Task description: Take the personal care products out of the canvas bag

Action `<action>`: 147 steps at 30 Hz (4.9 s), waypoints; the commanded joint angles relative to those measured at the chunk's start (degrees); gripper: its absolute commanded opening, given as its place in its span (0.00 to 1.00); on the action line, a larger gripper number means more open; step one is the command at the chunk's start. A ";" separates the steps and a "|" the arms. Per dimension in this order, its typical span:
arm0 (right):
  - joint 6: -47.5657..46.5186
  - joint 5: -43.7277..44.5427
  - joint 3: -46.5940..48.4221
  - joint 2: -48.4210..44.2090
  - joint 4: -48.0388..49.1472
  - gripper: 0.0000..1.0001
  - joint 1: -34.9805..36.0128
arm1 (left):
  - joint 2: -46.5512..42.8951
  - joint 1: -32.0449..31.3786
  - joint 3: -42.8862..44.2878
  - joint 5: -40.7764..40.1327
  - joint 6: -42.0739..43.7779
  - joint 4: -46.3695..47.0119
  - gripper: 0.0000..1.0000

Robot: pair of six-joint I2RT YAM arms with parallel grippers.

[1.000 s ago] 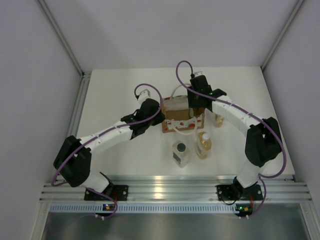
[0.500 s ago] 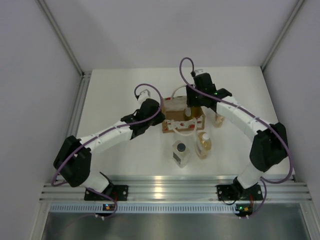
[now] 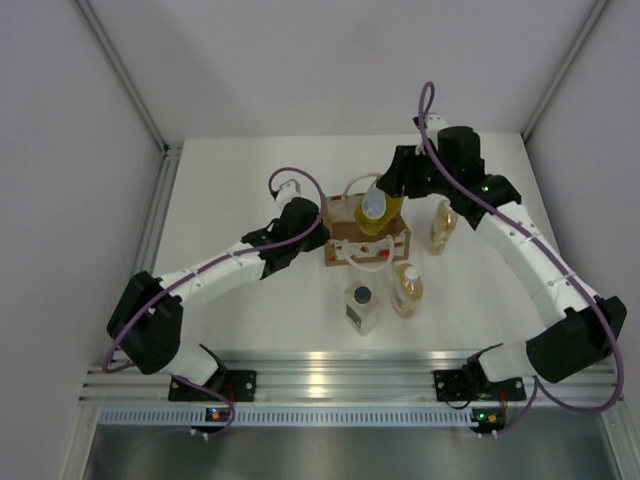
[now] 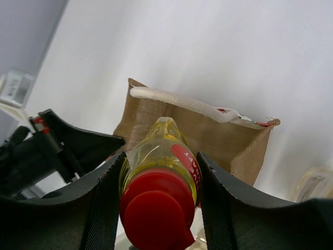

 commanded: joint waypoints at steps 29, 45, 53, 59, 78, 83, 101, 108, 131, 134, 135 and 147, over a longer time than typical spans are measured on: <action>-1.35 22.79 -16.46 -34.34 -9.11 0.00 -10.87 | -3.28 -0.12 2.72 0.43 2.13 -1.70 0.66; 0.50 32.82 -38.79 -39.88 7.49 0.00 -10.78 | -9.07 -0.12 8.27 5.43 7.41 -5.47 0.99; 1.20 33.61 -44.60 -38.04 12.68 0.00 -10.08 | -19.79 -0.12 8.62 3.25 11.45 -12.33 0.99; 2.25 32.04 -44.96 -37.95 12.34 0.28 -9.82 | -26.38 -0.12 7.21 -2.99 14.09 -18.13 0.99; -3.80 24.83 -30.11 -41.29 -4.96 1.00 -9.64 | -31.49 5.48 9.76 -24.00 14.26 -46.08 0.98; -6.62 24.30 -23.78 -44.27 -10.16 0.99 -9.55 | -31.84 19.54 7.66 -17.17 20.94 -46.00 0.98; -9.08 31.06 -19.56 -58.78 -23.61 0.99 -5.51 | -52.83 23.26 2.64 -12.41 27.80 -45.47 0.99; -9.35 33.61 -18.06 -60.97 -26.69 1.00 -4.46 | -57.15 23.09 8.70 -8.80 32.02 -49.77 0.99; -8.91 39.06 -17.62 -60.19 -28.27 0.99 -1.47 | -61.63 23.08 5.90 -2.12 31.58 -52.59 0.99; -8.91 39.50 -17.62 -60.10 -28.27 1.00 -1.29 | -61.64 23.17 5.63 -1.94 31.50 -52.33 0.98; -8.91 39.59 -17.62 -60.10 -28.27 0.99 -1.29 | -61.72 23.09 5.37 -1.94 31.50 -52.32 0.99; -8.73 39.94 -17.62 -60.10 -28.36 1.00 -0.85 | -61.37 23.08 5.37 -1.85 31.58 -52.06 0.99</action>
